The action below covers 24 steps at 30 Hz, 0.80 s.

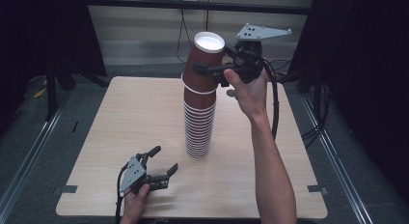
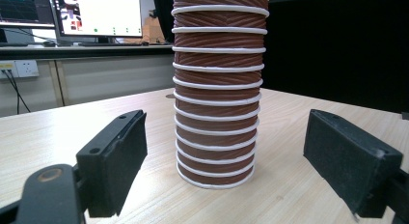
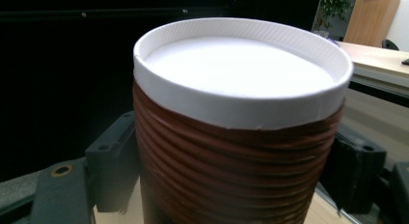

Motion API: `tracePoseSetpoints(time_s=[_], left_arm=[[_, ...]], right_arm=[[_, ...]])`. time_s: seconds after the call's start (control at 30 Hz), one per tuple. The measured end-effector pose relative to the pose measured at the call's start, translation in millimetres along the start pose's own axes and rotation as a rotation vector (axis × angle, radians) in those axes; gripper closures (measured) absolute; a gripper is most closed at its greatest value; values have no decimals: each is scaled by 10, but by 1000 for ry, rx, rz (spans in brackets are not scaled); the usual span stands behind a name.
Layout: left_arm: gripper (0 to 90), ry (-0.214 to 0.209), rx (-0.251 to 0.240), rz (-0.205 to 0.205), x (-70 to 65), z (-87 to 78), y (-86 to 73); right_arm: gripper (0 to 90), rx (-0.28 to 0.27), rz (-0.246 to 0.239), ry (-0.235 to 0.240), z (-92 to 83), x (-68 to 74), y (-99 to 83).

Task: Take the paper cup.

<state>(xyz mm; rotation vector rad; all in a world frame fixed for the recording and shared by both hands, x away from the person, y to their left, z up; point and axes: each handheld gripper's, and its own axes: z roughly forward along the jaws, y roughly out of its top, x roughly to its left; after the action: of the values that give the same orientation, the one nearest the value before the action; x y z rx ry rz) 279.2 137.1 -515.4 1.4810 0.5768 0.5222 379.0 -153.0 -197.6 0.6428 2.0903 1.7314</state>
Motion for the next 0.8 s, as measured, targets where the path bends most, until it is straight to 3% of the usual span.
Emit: tracePoseSetpoints(time_s=[0.1,0.3,0.33,0.8], left_arm=[[154,-2,1,0,1,0,0],[154,0,0,0,1,0,0],[154,-3,1,23,17,0,5],[153,-2,1,22,16,-1,5]], right_arm=[[198,-39,6,0,-34,9,28],[199,-65,7,3,-62,9,62],[199,-69,8,1,-69,11,67],[200,-161,15,-7,-183,10,106]])
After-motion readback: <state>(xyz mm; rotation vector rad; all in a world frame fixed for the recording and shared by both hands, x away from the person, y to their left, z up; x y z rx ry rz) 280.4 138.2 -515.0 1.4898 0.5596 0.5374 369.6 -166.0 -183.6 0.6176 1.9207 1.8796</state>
